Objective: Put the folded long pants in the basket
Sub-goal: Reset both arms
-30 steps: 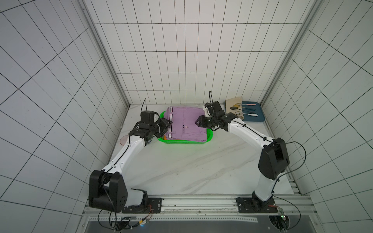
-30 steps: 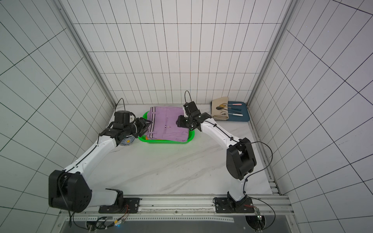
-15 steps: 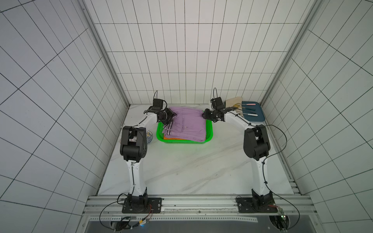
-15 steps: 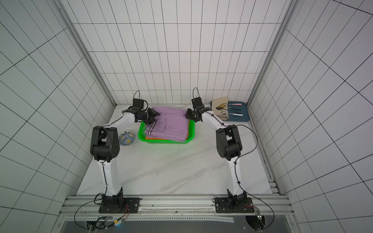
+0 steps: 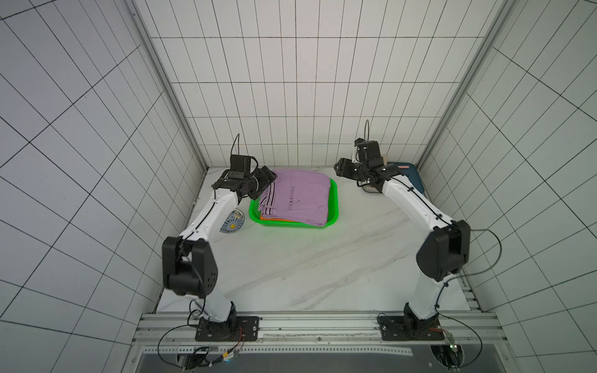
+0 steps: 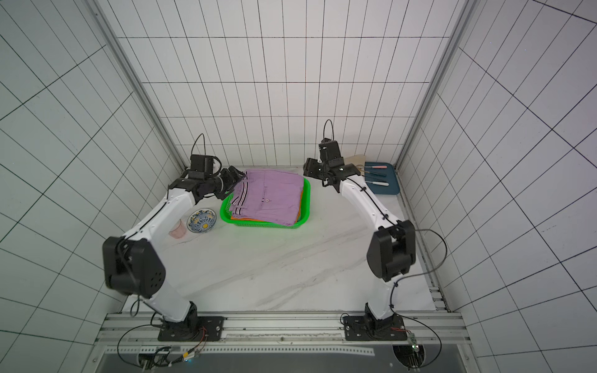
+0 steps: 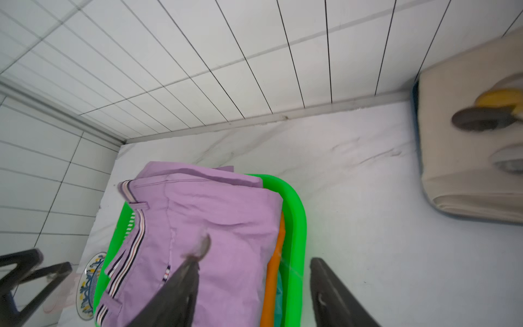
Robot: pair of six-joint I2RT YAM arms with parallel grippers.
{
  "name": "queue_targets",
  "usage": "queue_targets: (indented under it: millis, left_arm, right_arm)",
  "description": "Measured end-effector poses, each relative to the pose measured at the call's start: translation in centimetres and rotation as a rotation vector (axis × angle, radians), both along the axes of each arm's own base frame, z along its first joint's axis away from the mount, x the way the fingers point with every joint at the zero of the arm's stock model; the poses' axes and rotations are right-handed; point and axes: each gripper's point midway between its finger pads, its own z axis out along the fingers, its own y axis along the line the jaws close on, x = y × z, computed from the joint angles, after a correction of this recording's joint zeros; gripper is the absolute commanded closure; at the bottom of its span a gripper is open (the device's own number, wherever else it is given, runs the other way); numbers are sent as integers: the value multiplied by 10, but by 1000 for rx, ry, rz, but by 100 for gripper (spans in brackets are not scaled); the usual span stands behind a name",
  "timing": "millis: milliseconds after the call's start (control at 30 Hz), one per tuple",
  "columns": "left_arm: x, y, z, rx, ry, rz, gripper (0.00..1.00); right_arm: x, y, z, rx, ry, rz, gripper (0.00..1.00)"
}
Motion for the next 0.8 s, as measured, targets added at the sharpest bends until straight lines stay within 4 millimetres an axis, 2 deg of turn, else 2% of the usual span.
queue_targets:
  millis: [67,100,167,200,233,300,367,433,467,533,600,667,733,800]
  left_arm:
    - [-47,5,59,39,-209,28,3]
    - [-65,11,76,54,-286,51,2]
    - [-114,40,105,102,-507,159,3]
    - [-128,54,109,118,-577,214,2]
    - [-144,74,100,148,-637,301,2]
    - [-153,101,55,233,-651,419,2]
    - [-154,118,-14,359,-561,473,2]
    - [-158,127,-75,504,-466,456,2]
    - [-160,130,-95,571,-432,438,2]
    - [-161,136,-112,664,-398,418,2]
    - [-155,139,-110,722,-409,420,2]
    - [-145,144,-112,776,-422,429,2]
    - [-136,147,-126,833,-390,415,2]
    - [-127,150,-141,862,-357,389,2]
  right_arm:
    - [-40,-23,42,18,-135,-10,1]
    - [-59,-35,52,21,-188,-21,1]
    - [-93,-57,55,11,-294,-37,1]
    - [-106,-66,50,2,-341,-43,1]
    - [-118,-73,41,-8,-387,-41,1]
    - [-135,-85,6,-59,-469,-31,1]
    - [-147,-99,-50,-177,-487,-24,1]
    - [-152,-115,-94,-298,-443,-45,1]
    - [-152,-125,-109,-352,-425,-74,1]
    - [-147,-144,-113,-436,-430,-141,1]
    - [-137,-160,-106,-472,-458,-222,1]
    - [-122,-181,-111,-497,-461,-316,1]
    - [-110,-206,-132,-515,-416,-398,1]
    - [-104,-231,-170,-545,-328,-462,1]
